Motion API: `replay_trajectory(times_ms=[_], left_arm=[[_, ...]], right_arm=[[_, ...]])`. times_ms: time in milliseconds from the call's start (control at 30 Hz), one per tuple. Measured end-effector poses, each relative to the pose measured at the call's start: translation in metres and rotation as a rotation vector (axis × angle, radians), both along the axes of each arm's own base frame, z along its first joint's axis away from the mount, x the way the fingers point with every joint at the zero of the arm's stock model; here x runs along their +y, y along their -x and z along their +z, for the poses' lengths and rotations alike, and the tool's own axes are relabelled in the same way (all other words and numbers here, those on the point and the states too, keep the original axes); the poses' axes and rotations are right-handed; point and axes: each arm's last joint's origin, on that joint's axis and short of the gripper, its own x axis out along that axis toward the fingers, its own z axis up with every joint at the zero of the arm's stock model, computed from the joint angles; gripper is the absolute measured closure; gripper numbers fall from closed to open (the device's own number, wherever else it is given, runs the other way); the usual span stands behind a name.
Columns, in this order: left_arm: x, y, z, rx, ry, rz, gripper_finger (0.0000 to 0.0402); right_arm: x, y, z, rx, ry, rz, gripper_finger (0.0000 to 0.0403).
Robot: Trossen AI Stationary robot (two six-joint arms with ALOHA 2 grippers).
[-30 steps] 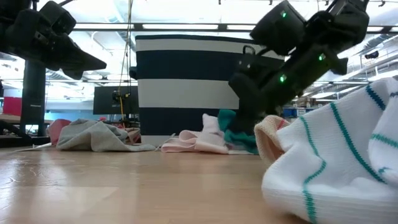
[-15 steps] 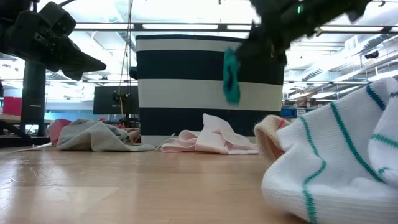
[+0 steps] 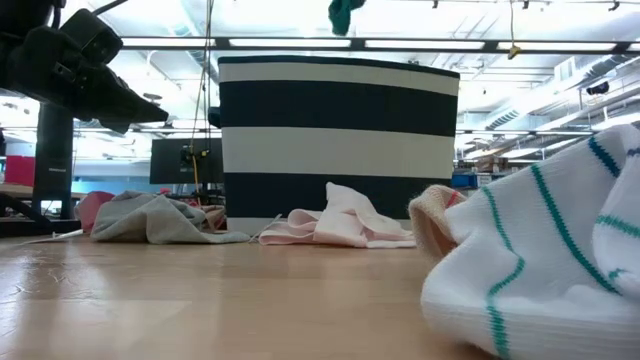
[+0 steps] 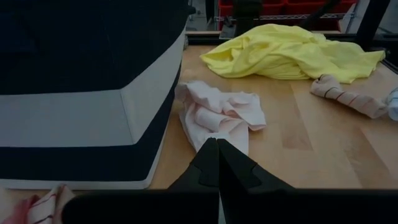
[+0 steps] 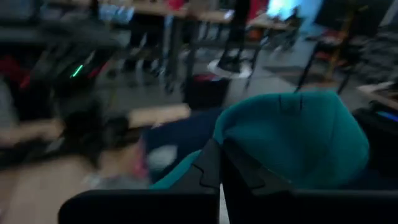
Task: Sort clothes
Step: Put the blue sock into the blue bin, then put the gray underwear into the blue bin
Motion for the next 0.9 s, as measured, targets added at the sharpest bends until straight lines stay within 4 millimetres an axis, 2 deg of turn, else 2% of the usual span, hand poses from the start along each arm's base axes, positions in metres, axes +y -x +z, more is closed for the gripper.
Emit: replay_trajectory(times_ms=[67,200,333,467,567,667,800,900], left_arm=[[0.000,0.000,0.000,0.001,0.001,0.000,0.0401],[0.000,0.000,0.000,0.002,0.004,0.000,0.0401],[0.000,0.000,0.000,-0.010,0.069,0.017,0.0394],[0.000,0.000,-0.002,0.005,0.094,0.023,0.0359],[0.000,-0.001,-0.004,0.021,0.093,0.024,0.0328],[0.000,-0.001,-0.004,0.027,0.094,0.025,0.0308],[-0.002,-0.002,-0.005,0.031,0.177,-0.008,0.0301],[-0.004,-0.003,-0.011,0.097,0.201,-0.034,0.0301]], right_arm=[[-0.015,0.000,0.011,-0.028,0.009,-0.048,0.0402],[-0.047,0.001,0.012,-0.022,0.004,-0.105,0.0401],[-0.074,-0.002,-0.007,0.033,-0.073,-0.142,0.0392],[-0.093,-0.009,-0.035,0.077,-0.197,-0.126,0.0355],[-0.102,-0.016,-0.047,0.104,-0.236,-0.127,0.0318],[-0.105,-0.016,-0.049,0.111,-0.239,-0.135,0.0285],[-0.103,-0.008,-0.043,0.134,-0.207,-0.124,0.0255],[-0.098,0.007,-0.032,0.135,-0.194,-0.123,0.0240]])
